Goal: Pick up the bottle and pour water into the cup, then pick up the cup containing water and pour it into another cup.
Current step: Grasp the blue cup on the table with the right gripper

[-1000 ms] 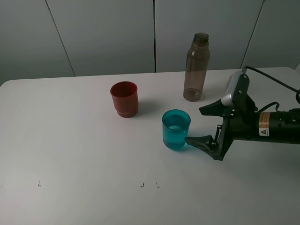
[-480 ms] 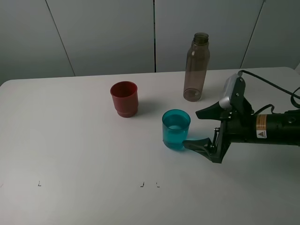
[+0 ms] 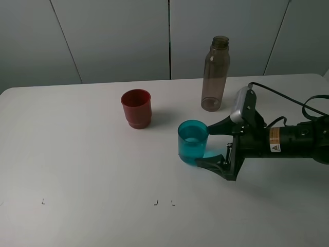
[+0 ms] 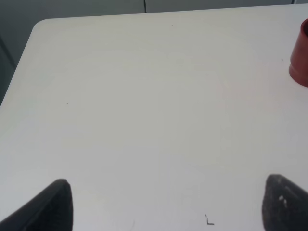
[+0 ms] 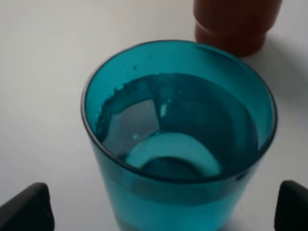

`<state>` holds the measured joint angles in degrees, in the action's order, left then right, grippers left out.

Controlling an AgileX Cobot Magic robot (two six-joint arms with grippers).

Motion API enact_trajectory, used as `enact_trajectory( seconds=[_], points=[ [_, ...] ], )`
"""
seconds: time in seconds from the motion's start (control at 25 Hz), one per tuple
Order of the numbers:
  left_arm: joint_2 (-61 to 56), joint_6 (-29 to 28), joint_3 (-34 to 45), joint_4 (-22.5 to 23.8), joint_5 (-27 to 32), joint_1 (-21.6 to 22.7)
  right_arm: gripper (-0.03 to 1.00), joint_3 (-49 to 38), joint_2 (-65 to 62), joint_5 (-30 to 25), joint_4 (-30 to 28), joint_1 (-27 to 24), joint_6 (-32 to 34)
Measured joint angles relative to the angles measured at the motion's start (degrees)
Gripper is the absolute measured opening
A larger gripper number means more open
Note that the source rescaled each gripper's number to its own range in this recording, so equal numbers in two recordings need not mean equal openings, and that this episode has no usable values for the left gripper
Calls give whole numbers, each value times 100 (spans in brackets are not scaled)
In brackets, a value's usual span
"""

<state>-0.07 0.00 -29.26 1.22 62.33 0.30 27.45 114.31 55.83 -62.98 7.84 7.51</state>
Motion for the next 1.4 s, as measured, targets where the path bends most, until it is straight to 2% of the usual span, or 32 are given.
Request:
enact_trajectory(
  seconds=[1.4],
  points=[
    [0, 39, 0, 0, 0, 0, 100, 648, 457, 186, -42, 386, -91]
  ],
)
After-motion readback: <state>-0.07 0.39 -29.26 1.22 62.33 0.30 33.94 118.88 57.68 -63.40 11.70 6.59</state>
